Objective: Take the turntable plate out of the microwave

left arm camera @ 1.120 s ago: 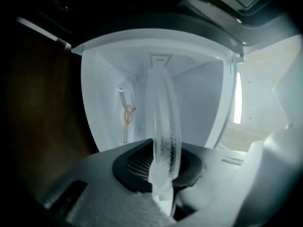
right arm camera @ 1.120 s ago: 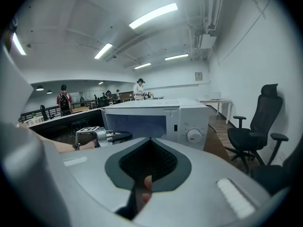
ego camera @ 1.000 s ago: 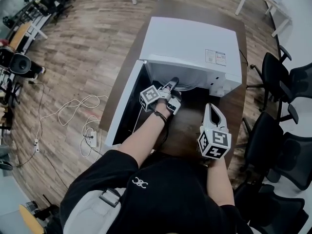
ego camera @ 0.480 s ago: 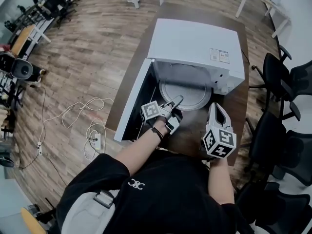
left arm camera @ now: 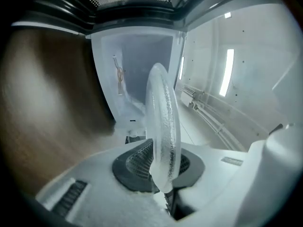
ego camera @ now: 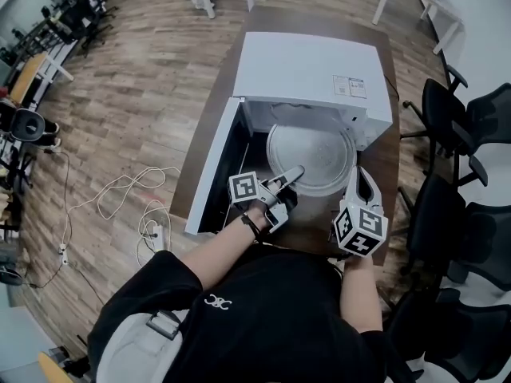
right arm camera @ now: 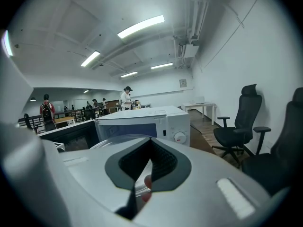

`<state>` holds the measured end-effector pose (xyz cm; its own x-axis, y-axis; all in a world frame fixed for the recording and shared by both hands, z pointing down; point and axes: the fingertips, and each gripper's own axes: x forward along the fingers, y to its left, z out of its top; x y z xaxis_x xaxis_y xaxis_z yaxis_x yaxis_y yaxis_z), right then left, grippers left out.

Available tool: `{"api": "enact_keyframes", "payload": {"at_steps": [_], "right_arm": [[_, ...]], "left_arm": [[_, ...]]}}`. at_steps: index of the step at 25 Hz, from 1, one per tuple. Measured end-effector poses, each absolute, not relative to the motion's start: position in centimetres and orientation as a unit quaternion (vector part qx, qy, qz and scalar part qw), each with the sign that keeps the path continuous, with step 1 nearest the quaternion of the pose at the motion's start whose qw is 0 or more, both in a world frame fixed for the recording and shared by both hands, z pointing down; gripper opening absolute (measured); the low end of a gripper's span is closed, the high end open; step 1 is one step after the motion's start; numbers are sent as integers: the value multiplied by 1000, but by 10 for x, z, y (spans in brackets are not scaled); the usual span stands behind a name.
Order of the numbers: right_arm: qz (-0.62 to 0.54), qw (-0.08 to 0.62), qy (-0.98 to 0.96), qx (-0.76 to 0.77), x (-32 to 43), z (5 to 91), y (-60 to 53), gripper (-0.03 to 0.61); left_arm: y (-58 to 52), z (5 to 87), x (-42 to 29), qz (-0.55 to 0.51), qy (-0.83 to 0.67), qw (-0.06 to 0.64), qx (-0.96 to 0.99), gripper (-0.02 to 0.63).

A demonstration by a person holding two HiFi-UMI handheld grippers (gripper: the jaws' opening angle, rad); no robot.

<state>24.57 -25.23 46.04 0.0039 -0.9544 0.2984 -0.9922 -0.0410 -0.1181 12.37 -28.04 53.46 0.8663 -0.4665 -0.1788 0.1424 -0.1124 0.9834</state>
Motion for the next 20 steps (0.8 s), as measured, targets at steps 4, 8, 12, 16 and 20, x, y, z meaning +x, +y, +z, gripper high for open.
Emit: {"api": "enact_keyframes", "payload": {"at_steps": [4, 8, 12, 16, 20], "right_arm": [[143, 71, -682, 714, 251, 459, -249, 8], [146, 73, -687, 708, 250, 462, -251, 8], [146, 77, -689, 706, 250, 463, -249, 8], [147, 80, -688, 706, 251, 465, -248, 8], [147, 83, -690, 703, 247, 466, -248, 8]], "left_arm": [[-277, 542, 130, -208, -117, 673, 700, 35], [-280, 536, 131, -225, -108, 672, 698, 35], [-283, 533, 129, -233, -107, 661, 706, 35], [-286, 534, 125, -235, -113, 659, 706, 35], [-289, 533, 121, -240, -116, 655, 707, 35]]}}
